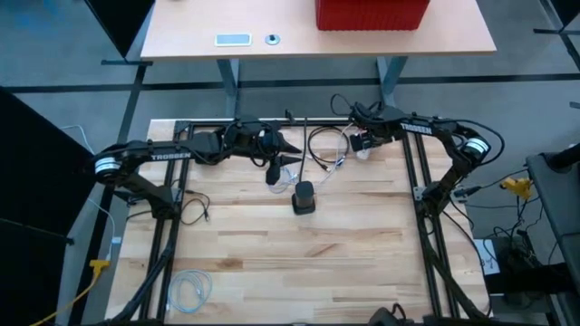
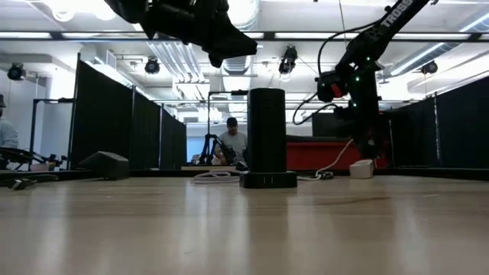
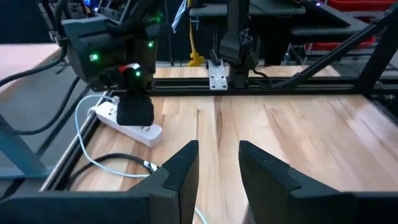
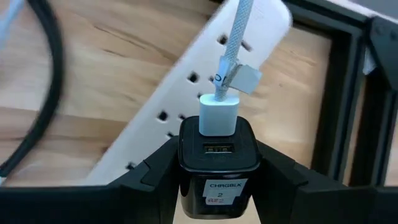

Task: Insert USB
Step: Insert the black charger adapter into the white outlet extension

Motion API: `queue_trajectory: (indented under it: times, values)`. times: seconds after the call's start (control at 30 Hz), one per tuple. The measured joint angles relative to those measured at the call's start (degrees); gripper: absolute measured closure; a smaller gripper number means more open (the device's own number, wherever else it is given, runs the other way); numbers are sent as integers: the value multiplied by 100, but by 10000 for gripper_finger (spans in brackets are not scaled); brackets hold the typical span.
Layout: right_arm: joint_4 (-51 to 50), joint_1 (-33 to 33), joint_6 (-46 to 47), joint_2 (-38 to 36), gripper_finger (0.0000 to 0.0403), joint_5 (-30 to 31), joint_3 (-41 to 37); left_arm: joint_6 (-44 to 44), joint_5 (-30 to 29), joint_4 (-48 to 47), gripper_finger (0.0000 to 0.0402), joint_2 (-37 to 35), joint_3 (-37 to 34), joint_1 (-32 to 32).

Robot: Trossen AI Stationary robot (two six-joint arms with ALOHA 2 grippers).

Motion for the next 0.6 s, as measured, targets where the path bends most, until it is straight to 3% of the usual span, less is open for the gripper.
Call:
queue_trajectory:
  times: [0.4,0.6]
  values:
    - [81,87,-537,219,259,51,-18,107,-304,341,299,1080,257,-118]
    - [108,573,-226,220,259,-155,-8,131,-308,356,299,1198,658,-113]
